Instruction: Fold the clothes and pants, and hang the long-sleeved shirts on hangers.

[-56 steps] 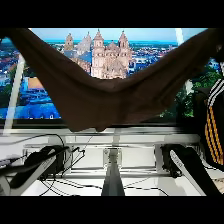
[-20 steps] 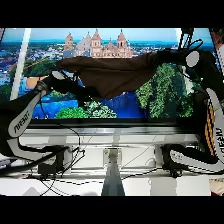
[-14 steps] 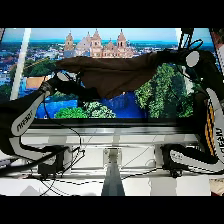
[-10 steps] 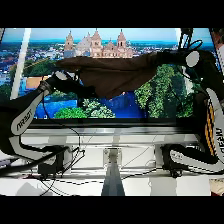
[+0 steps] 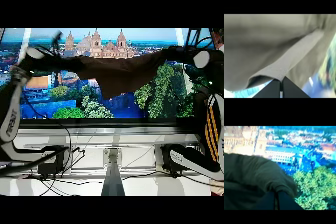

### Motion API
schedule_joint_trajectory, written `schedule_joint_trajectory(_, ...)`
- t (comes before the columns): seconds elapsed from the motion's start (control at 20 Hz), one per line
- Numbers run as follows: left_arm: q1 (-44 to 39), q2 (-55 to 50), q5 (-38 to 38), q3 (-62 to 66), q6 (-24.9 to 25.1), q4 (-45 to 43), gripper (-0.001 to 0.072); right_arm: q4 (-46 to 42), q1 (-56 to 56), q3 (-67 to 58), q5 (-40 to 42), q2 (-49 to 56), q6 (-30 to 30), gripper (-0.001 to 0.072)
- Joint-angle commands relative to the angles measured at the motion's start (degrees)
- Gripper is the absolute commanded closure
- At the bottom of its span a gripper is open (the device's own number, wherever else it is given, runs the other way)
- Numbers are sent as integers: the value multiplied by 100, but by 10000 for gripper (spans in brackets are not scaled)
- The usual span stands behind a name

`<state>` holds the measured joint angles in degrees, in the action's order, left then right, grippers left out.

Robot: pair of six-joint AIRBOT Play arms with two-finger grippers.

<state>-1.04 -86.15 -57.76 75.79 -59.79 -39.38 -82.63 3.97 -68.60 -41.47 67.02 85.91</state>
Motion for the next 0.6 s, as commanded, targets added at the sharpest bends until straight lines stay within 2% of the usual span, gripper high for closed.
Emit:
schedule_joint_trajectory(0.0,483,883,39,800,28,7,694,-114,0,-4,68,-857,-7,699)
schedule_joint_trajectory(0.1,728,1587,304,946,26,7,694,-111,0,-4,251,-1504,-7,699)
schedule_joint_trajectory(0.35,1252,3427,1508,946,24,0,695,297,0,-15,960,-3268,-4,700)
schedule_joint_trajectory(0.55,1650,4483,2361,946,22,-321,695,289,0,-269,968,-4266,-7,700)
